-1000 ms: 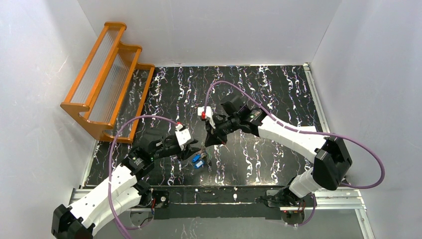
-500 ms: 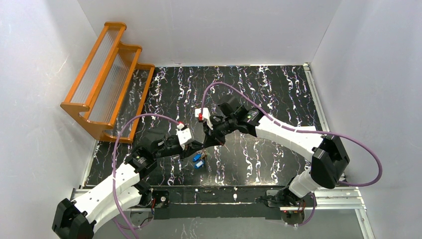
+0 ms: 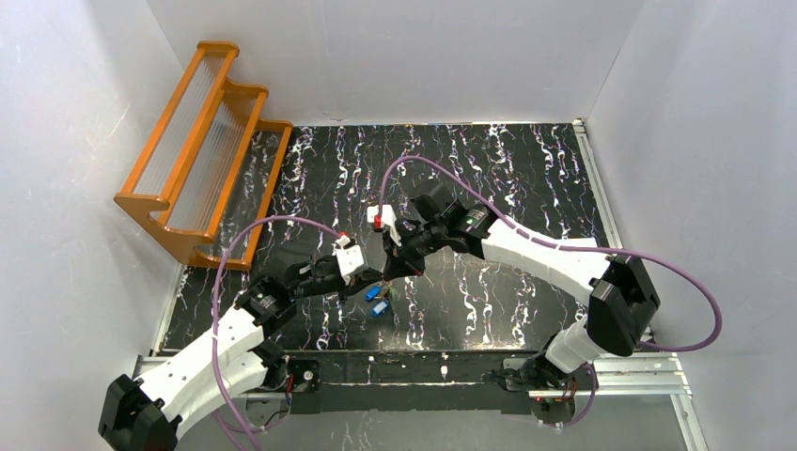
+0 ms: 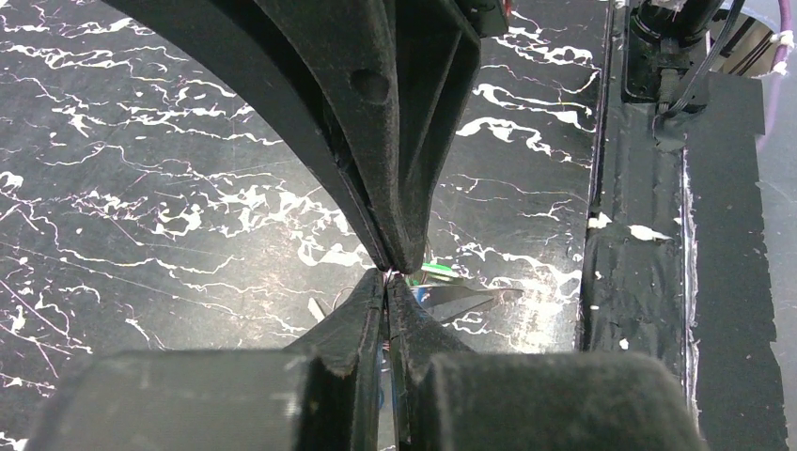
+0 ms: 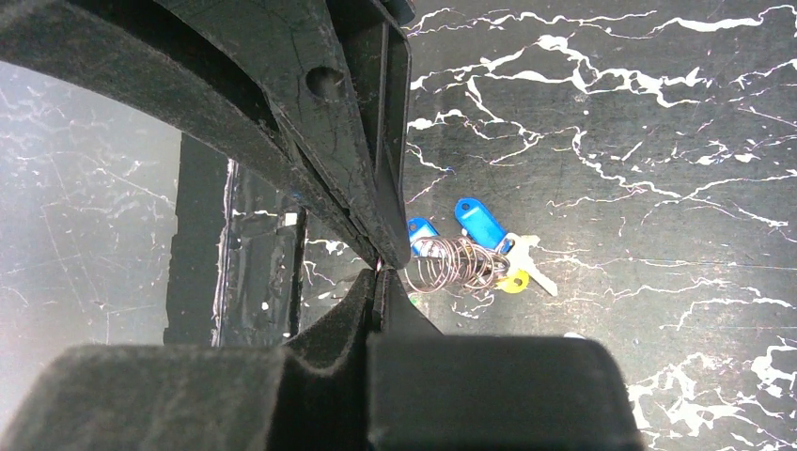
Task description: Put the keys on the keyring
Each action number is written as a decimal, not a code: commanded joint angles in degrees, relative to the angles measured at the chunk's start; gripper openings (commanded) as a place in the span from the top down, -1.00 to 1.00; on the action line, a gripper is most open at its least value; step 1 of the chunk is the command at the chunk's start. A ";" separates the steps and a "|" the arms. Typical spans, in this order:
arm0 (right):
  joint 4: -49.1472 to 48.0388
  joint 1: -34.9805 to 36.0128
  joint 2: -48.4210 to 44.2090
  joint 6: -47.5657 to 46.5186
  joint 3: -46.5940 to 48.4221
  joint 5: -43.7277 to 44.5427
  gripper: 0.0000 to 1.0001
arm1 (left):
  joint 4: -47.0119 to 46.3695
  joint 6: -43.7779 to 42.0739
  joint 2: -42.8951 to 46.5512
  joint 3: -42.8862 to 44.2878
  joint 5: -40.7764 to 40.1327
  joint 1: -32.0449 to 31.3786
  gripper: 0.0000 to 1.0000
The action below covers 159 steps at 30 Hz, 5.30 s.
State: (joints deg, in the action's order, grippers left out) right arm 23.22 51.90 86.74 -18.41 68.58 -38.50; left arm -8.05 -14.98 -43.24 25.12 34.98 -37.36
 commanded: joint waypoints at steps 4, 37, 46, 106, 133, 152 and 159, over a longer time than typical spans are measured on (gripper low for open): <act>-3.67 0.28 -1.51 0.77 0.86 1.32 0.60 | 4.35 -1.52 0.07 0.56 -0.34 -0.34 1.00; -26.78 -5.40 -11.69 9.82 -15.18 -5.80 0.07 | -34.81 33.48 7.70 -13.87 -13.05 -0.34 1.00; -26.80 -5.41 -11.24 9.77 -15.32 -5.29 0.59 | -35.89 34.21 8.42 -14.36 -12.46 -0.33 1.00; -42.58 -5.41 -9.84 17.97 -17.21 -8.11 0.02 | -37.74 43.37 7.04 -14.23 -20.14 -0.33 1.00; -38.60 -5.41 -7.67 16.61 -14.55 -6.54 0.97 | -35.96 40.09 10.10 -13.74 -19.71 -0.34 0.35; -2.70 -0.69 -4.79 -2.83 -0.68 4.79 0.97 | 7.01 13.05 1.41 7.61 -12.00 -0.34 -0.08; -3.12 1.48 -4.65 -2.39 -0.02 4.20 0.97 | 5.68 13.73 -1.21 6.76 -7.45 -0.34 0.12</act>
State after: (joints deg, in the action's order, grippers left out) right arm 19.99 52.75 82.17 -19.97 65.87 -34.09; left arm -3.40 0.01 -43.24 30.59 23.11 -37.71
